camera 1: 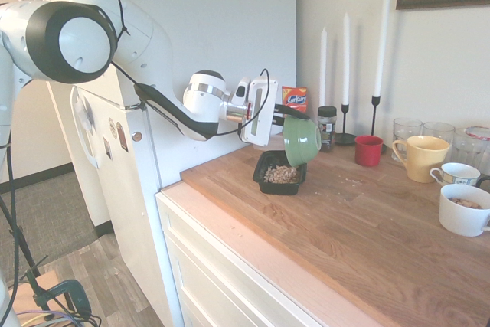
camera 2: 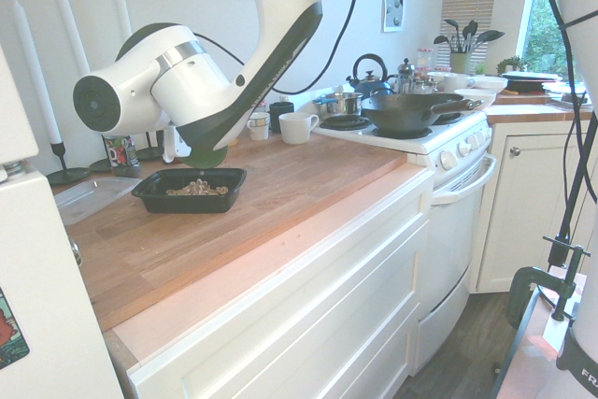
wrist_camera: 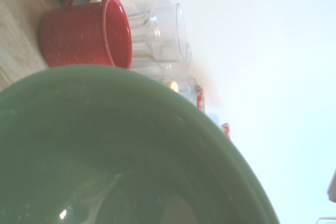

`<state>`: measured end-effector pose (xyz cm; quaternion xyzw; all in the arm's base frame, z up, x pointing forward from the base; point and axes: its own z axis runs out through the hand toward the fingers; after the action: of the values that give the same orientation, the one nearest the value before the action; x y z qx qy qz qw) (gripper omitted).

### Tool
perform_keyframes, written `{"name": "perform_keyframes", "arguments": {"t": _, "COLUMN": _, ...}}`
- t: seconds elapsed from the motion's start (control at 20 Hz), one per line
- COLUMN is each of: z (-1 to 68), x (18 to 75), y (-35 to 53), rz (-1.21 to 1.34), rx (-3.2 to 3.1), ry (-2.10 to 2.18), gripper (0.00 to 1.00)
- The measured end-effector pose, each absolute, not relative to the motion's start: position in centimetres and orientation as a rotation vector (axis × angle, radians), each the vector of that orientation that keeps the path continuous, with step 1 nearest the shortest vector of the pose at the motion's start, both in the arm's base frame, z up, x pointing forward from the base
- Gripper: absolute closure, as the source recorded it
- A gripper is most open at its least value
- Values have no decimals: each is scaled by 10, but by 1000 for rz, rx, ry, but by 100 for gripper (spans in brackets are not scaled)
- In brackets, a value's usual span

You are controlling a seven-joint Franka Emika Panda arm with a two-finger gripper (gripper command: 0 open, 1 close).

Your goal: Pour the cereal into the box

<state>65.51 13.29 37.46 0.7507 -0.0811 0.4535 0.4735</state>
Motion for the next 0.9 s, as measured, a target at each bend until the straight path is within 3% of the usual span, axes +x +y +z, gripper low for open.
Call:
{"name": "perform_keyframes", "arguments": {"t": 0.25, "z": 378, "x": 649, "y": 137, "rz": 1074, "rx": 1872, "ry": -279, "gripper": 100}}
{"name": "perform_keyframes", "arguments": {"t": 0.5, "z": 440, "x": 664, "y": 132, "rz": 1017, "rx": 2042, "ry": -595, "gripper": 100}}
{"name": "perform_keyframes", "arguments": {"t": 0.7, "z": 479, "x": 679, "y": 74, "rz": 882, "rx": 2221, "ry": -826, "gripper": 100}}
{"name": "perform_keyframes", "arguments": {"t": 0.9, "z": 473, "x": 685, "y": -3, "rz": 705, "rx": 2415, "ry": -1039, "gripper": 100}}
